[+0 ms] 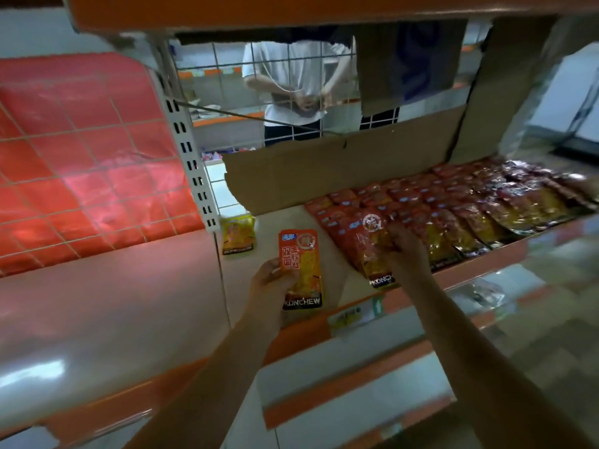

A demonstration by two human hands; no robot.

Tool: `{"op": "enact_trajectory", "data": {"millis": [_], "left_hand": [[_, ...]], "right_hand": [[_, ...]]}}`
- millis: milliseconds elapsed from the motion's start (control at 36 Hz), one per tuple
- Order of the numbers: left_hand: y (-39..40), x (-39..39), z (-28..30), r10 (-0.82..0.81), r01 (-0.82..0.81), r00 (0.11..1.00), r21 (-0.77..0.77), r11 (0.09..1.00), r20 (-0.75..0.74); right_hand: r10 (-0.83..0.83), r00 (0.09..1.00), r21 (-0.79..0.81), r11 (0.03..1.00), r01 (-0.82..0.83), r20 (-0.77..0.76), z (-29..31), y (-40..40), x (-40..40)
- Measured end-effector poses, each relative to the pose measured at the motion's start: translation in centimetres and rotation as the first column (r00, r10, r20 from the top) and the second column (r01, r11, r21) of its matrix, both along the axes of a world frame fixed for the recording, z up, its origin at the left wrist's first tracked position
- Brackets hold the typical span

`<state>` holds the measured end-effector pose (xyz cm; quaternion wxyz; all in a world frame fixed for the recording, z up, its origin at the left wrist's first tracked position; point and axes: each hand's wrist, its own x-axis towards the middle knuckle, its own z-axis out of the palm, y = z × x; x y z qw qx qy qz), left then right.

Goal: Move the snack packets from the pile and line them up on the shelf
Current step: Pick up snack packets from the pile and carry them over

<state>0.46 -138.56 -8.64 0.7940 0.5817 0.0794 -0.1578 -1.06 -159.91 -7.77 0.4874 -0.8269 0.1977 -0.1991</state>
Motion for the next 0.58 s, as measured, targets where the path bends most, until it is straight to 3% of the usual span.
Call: {"op": "enact_trajectory", "data": {"millis": [278, 472, 583], "left_hand": [[-2.0, 0.6, 0.6, 0.035, -0.036, 0.999, 0.029, 0.999, 0.026], [-2.4, 0.6, 0.6, 0.034, -0.034, 0.999, 0.003, 0.999, 0.005], [-3.0, 0.4, 0.6, 0.038, -0.038, 0.999, -0.030, 0.999, -0.009]], "right_hand": [[0.152, 0.983, -0.097, 0.982, -0.161, -0.100, -0.7, -0.9, 1.0], [0.154, 0.976, -0.411, 0.888, -0.204, -0.152, -1.9, -1.2, 0.7], [0.113, 0.982, -0.487, 0.857, -0.172, -0.148, -2.4, -1.0, 0.3]]}}
